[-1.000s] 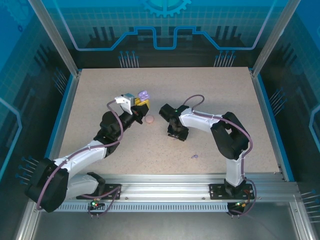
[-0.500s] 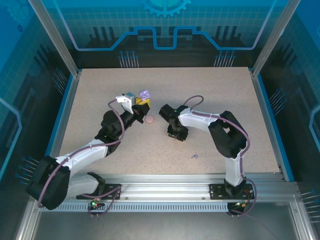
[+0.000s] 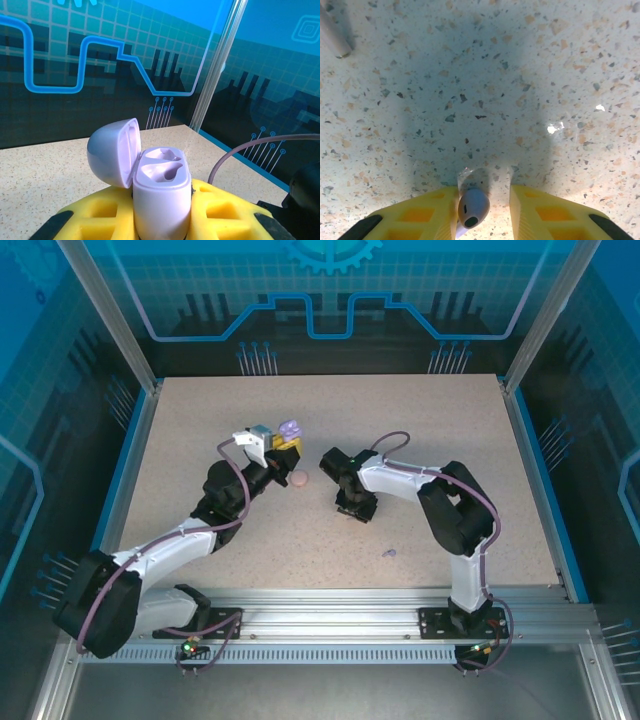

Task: Insert the wireless bluetooth earbuds into the charging case

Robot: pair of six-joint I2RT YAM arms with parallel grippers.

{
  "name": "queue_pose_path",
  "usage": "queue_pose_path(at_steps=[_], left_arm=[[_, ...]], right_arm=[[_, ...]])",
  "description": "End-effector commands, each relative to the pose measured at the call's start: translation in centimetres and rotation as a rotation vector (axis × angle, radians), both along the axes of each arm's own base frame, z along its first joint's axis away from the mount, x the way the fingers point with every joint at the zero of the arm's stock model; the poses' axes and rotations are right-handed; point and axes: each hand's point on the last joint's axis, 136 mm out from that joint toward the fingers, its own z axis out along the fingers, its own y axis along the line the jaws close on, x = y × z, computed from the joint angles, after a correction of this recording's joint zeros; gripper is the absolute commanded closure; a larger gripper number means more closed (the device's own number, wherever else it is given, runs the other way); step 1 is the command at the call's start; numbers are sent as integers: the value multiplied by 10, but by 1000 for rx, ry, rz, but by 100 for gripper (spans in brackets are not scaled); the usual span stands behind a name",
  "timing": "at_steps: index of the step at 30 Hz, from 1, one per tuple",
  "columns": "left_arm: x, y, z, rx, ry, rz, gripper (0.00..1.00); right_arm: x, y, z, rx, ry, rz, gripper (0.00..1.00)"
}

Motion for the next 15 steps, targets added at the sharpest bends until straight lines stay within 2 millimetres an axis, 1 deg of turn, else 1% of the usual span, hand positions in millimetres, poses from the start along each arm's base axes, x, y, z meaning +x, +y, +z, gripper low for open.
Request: queue_pose_path(at_steps=[1,7,15], left_arm=[[-2,-7,27,-42,-62,-26,100],[-1,-7,27,-43,-61,-27,100],[0,-9,27,-43,-58,-29,100]], right_arm=[[7,-17,1,-16,-34,-72,67],[9,-20,3,-12,-45,-81,67],[9,-12,-2,18,-31,-73,73]])
